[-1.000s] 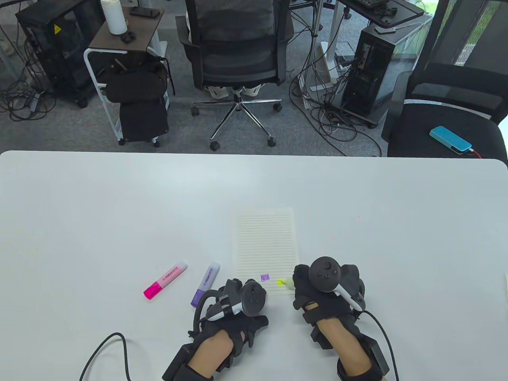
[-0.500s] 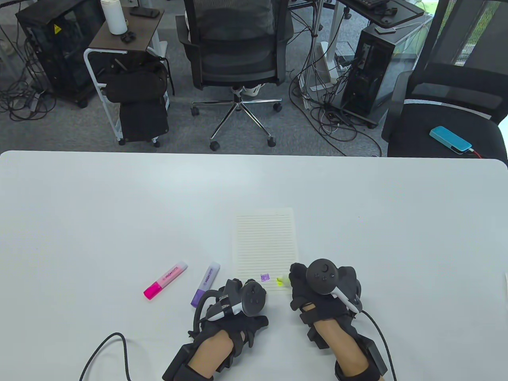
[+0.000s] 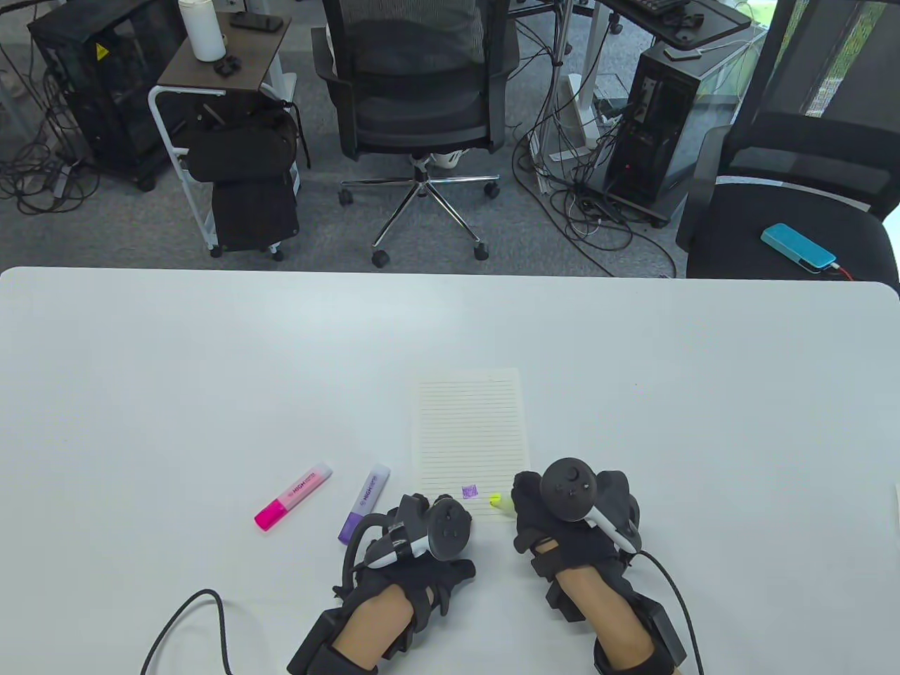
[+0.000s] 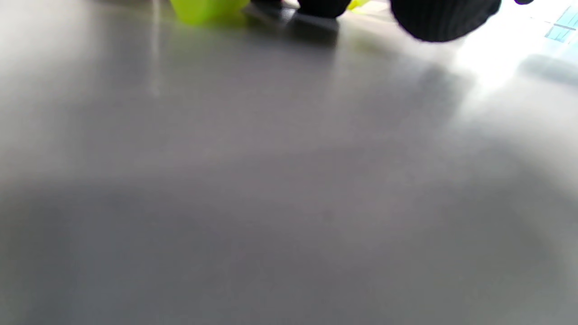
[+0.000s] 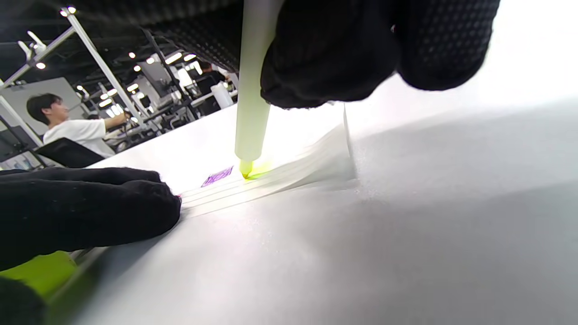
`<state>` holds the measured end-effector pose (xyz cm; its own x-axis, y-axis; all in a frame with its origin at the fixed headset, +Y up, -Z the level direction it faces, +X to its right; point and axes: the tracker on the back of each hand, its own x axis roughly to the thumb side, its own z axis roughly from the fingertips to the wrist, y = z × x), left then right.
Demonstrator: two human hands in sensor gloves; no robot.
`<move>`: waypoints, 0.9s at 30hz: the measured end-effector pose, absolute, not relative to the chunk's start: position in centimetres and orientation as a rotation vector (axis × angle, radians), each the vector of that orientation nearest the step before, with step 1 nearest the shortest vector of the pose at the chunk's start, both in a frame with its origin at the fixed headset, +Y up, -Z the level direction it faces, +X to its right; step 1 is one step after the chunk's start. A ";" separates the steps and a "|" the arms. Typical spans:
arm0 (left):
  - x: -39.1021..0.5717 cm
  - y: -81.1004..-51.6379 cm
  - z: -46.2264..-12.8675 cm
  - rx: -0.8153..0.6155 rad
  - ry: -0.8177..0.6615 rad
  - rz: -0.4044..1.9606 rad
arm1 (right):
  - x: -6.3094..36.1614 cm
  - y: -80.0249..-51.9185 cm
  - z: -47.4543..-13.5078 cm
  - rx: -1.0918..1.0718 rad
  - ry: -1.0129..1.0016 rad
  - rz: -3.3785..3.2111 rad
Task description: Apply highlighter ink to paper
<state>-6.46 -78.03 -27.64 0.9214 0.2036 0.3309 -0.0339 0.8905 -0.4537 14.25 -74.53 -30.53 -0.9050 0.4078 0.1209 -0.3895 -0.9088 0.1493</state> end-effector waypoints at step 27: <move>-11.5 -73.5 -27.8 -0.200 -0.281 0.251 | 16.4 -72.7 -29.3 0.315 -0.188 2.276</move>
